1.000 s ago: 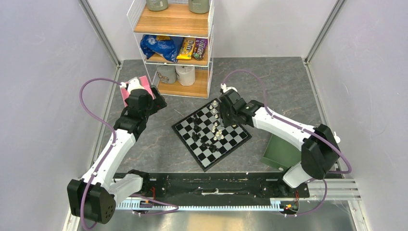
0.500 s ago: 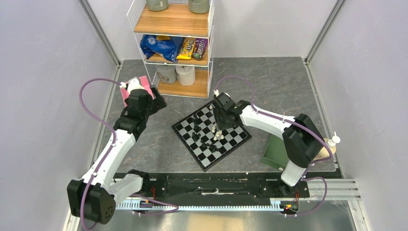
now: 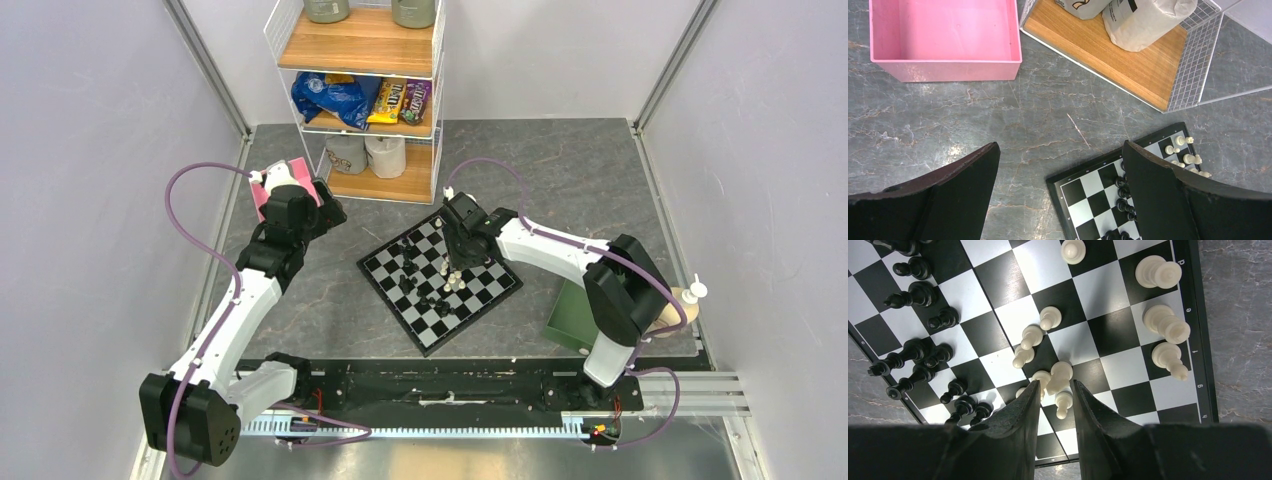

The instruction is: Set up the chess pieces on the board

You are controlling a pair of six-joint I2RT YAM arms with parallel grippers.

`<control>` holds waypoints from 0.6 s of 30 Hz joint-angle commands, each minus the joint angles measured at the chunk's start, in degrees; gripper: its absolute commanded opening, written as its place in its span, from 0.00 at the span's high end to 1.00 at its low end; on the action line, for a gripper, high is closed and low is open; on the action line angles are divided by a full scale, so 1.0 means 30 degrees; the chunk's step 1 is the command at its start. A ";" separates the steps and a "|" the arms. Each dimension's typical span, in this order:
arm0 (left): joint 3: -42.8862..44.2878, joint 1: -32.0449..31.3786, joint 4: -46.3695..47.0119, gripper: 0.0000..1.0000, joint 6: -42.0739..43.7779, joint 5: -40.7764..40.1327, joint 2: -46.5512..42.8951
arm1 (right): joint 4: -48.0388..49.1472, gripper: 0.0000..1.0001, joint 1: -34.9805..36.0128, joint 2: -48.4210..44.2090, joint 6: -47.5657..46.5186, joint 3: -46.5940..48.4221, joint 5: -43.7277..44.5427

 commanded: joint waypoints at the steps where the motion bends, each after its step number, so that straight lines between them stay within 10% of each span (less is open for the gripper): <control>1: 0.0154 0.0171 0.0667 0.01 0.0306 0.0217 -0.0162 | -0.0106 0.63 0.0117 0.0300 0.0292 0.0420 -0.0214; 18: -0.0021 0.0201 0.0623 0.01 0.0278 0.0151 -0.0187 | -0.0193 0.66 0.0147 0.0714 0.0340 0.0602 -0.0115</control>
